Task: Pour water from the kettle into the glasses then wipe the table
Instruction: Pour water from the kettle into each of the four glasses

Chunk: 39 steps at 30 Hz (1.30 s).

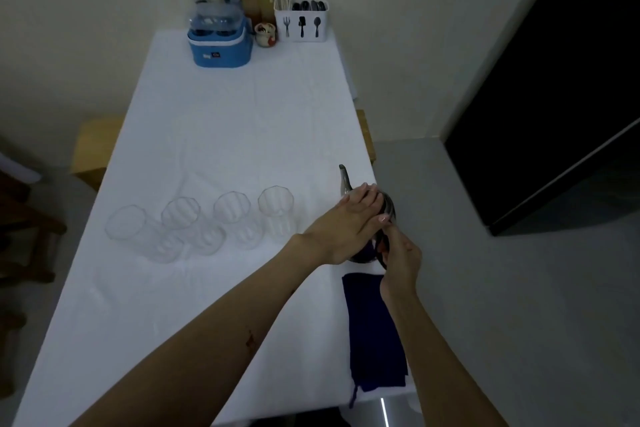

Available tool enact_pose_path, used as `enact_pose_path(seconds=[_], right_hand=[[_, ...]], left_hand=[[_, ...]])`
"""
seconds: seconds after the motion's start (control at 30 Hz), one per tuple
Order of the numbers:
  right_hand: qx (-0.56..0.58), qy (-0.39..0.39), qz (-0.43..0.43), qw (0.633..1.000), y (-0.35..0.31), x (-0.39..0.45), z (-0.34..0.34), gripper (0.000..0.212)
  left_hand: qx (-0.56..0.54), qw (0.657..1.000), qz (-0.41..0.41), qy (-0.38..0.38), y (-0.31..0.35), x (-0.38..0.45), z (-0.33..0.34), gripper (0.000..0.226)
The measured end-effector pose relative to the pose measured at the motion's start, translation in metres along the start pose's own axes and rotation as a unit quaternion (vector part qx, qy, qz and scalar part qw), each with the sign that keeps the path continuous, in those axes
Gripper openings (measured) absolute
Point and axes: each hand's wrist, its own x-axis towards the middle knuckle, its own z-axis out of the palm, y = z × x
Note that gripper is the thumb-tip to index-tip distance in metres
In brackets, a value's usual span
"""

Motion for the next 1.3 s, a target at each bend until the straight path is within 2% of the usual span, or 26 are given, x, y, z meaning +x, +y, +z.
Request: enact_pose_path(seconds=[0.23,0.4,0.53,0.8,0.93,1.17,1.2,1.3], right_hand=[[-0.069,-0.005,-0.036,0.997,-0.040,-0.025,-0.002,0.011],[-0.077,-0.021,-0.065,0.995,-0.057,-0.063,0.013,0.011],[-0.063,-0.035,-0.064,0.995,-0.056,-0.102,0.037,0.011],[-0.044,-0.097,-0.042,0.993,-0.028,-0.181,0.097,0.030],[-0.063,-0.132,-0.020,0.989,-0.003,-0.204,0.128,0.025],[-0.129,-0.135,0.001,0.982,0.035,-0.223,0.165,0.021],[-0.141,-0.130,0.005,0.982,0.038,-0.224,0.169,0.022],[-0.178,-0.113,0.019,0.977,0.045,-0.225,0.177,0.045]], left_hand=[[-0.023,0.996,0.026,0.084,0.029,-0.041,-0.031,0.056],[-0.016,0.988,0.051,0.143,0.037,-0.083,-0.055,0.054],[-0.011,0.982,0.065,0.176,0.028,-0.128,-0.074,0.053],[0.014,0.968,0.057,0.244,-0.012,-0.222,-0.095,0.053],[0.005,0.966,0.033,0.255,-0.043,-0.261,-0.098,0.053],[-0.037,0.969,-0.011,0.242,-0.088,-0.302,-0.094,0.054],[-0.047,0.970,-0.017,0.239,-0.093,-0.304,-0.094,0.053],[-0.074,0.971,-0.037,0.226,-0.104,-0.309,-0.092,0.052]])
